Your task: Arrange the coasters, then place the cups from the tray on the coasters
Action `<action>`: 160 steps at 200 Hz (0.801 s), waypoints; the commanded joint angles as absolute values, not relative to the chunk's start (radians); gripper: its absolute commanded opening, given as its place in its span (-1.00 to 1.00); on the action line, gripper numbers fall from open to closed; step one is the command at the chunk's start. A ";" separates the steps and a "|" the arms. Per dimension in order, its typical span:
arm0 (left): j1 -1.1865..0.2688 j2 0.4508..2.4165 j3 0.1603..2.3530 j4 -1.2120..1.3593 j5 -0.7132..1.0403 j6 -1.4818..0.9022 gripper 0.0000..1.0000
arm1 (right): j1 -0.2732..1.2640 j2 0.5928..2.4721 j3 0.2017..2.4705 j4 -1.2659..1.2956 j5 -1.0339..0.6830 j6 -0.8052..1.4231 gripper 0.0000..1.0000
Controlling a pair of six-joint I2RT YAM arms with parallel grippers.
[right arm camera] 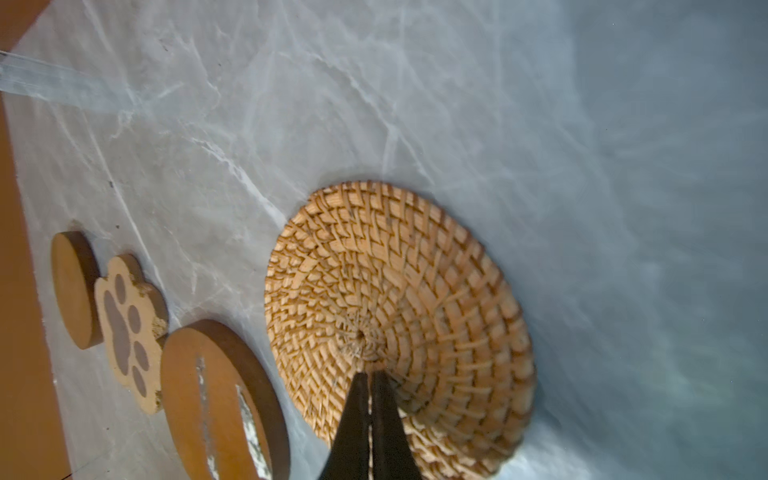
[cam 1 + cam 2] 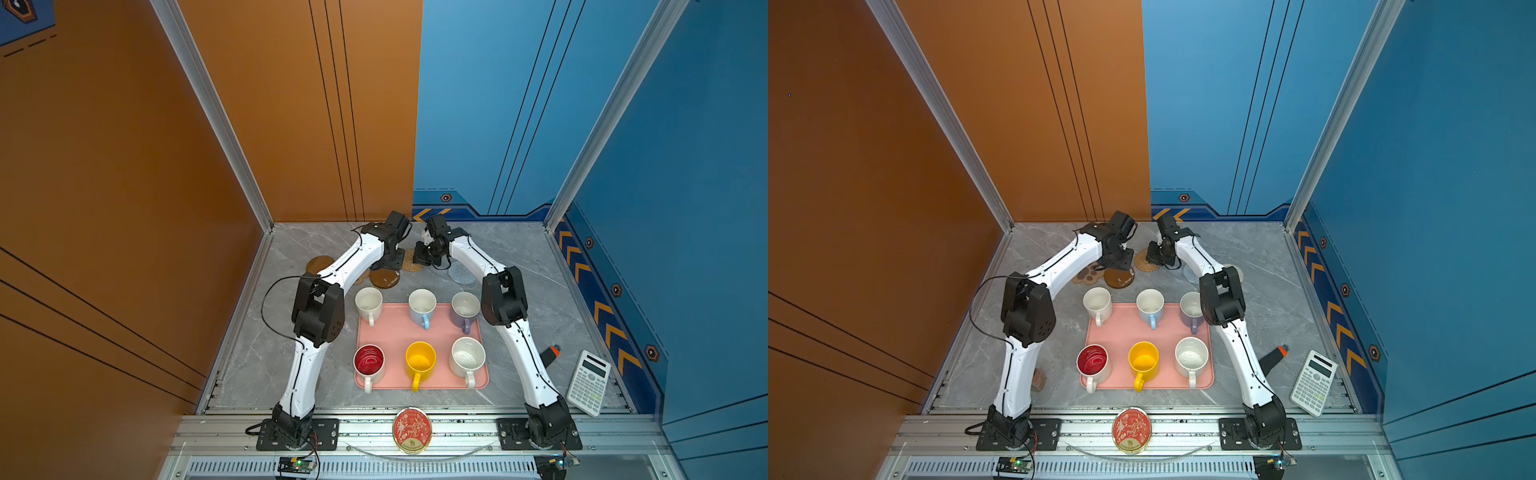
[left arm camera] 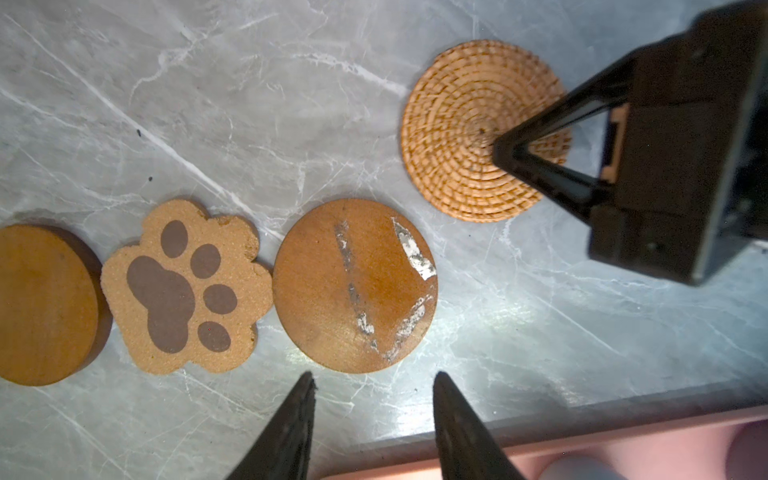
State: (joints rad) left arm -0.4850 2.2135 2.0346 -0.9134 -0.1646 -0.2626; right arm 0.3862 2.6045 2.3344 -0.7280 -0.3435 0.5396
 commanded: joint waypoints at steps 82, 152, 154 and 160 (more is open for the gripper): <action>-0.394 2.089 1.851 -0.879 -0.137 -0.290 -0.06 | 0.382 2.477 2.162 -0.933 -0.171 0.424 -1.00; -0.353 2.101 1.812 -0.863 -0.118 -0.291 -0.09 | 0.394 2.439 2.121 -0.936 -0.163 0.410 -1.00; -0.353 2.102 1.812 -0.862 -0.116 -0.291 -0.09 | 0.395 2.439 2.123 -0.937 -0.163 0.409 -1.00; -0.350 2.104 1.812 -0.861 -0.113 -0.292 -0.09 | 0.395 2.440 2.126 -0.937 -0.163 0.409 -1.00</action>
State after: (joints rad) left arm -0.3588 2.1281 1.8275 -0.8719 -0.1444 -0.2810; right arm 0.3874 2.4588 2.1460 -0.8703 -0.2035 0.4324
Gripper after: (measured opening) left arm 0.457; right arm 0.047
